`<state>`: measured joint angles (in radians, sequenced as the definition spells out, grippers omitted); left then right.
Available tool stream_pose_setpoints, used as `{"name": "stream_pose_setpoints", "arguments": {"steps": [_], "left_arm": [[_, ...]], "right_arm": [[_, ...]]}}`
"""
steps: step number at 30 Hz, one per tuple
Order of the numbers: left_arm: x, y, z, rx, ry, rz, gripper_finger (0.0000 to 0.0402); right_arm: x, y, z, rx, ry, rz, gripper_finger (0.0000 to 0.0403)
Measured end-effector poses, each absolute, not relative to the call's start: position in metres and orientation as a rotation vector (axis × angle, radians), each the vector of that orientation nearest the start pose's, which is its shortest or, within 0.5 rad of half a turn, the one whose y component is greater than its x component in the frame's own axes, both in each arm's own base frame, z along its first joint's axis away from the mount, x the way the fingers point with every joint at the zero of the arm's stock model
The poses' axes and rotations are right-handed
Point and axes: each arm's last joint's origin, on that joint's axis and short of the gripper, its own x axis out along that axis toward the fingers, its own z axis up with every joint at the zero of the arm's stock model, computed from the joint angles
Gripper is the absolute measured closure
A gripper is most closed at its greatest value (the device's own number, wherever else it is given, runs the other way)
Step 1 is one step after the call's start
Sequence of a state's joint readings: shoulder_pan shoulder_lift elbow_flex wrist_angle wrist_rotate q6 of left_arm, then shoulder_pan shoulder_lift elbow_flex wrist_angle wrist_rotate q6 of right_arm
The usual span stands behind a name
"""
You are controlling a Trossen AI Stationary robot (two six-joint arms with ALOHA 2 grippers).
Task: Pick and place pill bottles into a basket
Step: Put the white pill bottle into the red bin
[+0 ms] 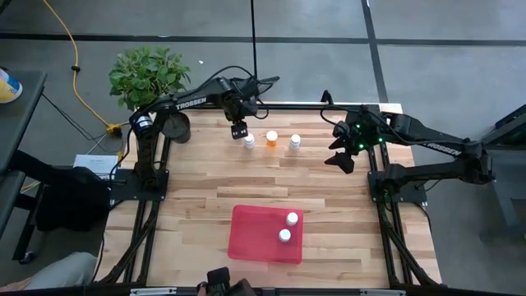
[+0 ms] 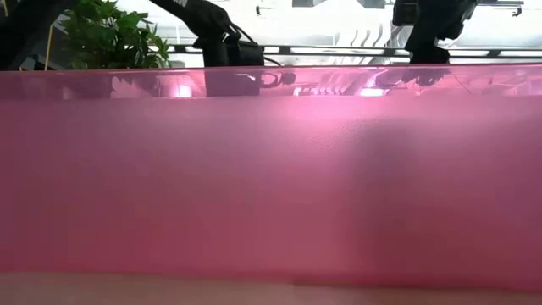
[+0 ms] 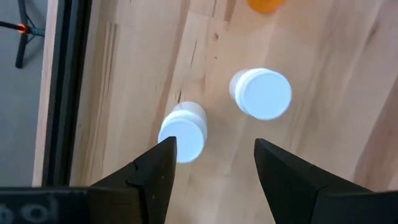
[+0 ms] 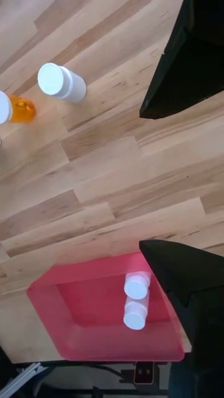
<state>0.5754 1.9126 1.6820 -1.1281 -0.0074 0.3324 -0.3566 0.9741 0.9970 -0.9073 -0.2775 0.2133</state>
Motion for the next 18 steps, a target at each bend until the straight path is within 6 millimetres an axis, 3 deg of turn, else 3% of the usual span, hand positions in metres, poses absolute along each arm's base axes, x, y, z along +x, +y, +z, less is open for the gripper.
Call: {"name": "stream_pose_setpoints", "arguments": {"steps": [9, 18], "left_arm": [[0.31, 0.232, 0.259, -0.229, 1.291, 0.392, 0.0147], [0.304, 0.239, 0.259, -0.404, 1.253, 0.526, 0.0086]], "right_arm": [[0.169, -0.05, 0.313, 0.475, 0.839, -0.163, 0.008], [0.169, -0.05, 0.313, 0.478, 0.839, -0.165, 0.008]]}}
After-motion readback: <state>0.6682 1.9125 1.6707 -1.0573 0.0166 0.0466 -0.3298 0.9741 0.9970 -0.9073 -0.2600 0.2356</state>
